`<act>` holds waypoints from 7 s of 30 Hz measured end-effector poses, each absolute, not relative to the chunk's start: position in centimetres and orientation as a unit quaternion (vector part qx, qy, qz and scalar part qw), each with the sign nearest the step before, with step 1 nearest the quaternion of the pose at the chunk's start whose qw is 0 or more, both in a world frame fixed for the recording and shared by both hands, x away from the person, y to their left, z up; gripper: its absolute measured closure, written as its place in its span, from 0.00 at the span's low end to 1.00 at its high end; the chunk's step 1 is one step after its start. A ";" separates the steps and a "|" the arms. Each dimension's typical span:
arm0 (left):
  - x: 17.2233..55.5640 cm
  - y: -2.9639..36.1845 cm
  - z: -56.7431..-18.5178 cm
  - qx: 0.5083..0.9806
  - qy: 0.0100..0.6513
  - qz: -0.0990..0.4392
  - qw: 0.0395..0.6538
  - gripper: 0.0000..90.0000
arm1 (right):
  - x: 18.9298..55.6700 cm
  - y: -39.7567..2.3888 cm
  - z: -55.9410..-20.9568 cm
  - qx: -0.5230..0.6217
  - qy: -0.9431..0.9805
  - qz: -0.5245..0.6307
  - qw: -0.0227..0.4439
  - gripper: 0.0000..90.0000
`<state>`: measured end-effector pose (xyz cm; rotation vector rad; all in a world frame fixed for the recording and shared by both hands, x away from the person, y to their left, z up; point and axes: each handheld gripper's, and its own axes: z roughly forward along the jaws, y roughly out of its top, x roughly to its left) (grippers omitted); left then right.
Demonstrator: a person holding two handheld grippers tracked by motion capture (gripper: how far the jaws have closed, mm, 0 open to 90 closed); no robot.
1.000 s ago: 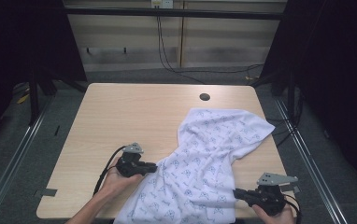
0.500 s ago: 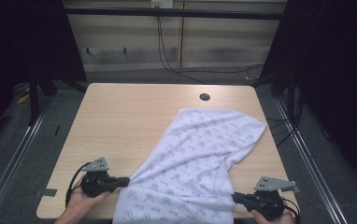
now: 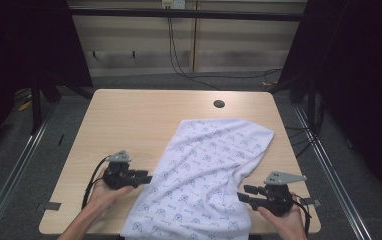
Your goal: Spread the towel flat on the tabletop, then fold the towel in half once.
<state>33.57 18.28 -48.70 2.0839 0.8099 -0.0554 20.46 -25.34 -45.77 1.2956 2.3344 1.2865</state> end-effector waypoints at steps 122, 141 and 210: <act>31.4 10.0 -49.4 0.863 0.254 -0.045 0.435 0.75 | 26.7 -23.5 -49.0 0.430 0.818 0.369 0.096 0.56; 29.6 10.3 -49.2 0.874 0.227 -0.024 0.429 0.95 | 26.4 -23.2 -49.0 0.412 0.821 0.387 0.081 0.55; 30.6 19.3 -49.9 0.865 0.320 0.041 0.384 1.00 | 27.1 -24.8 -49.5 0.415 0.840 0.337 0.099 0.62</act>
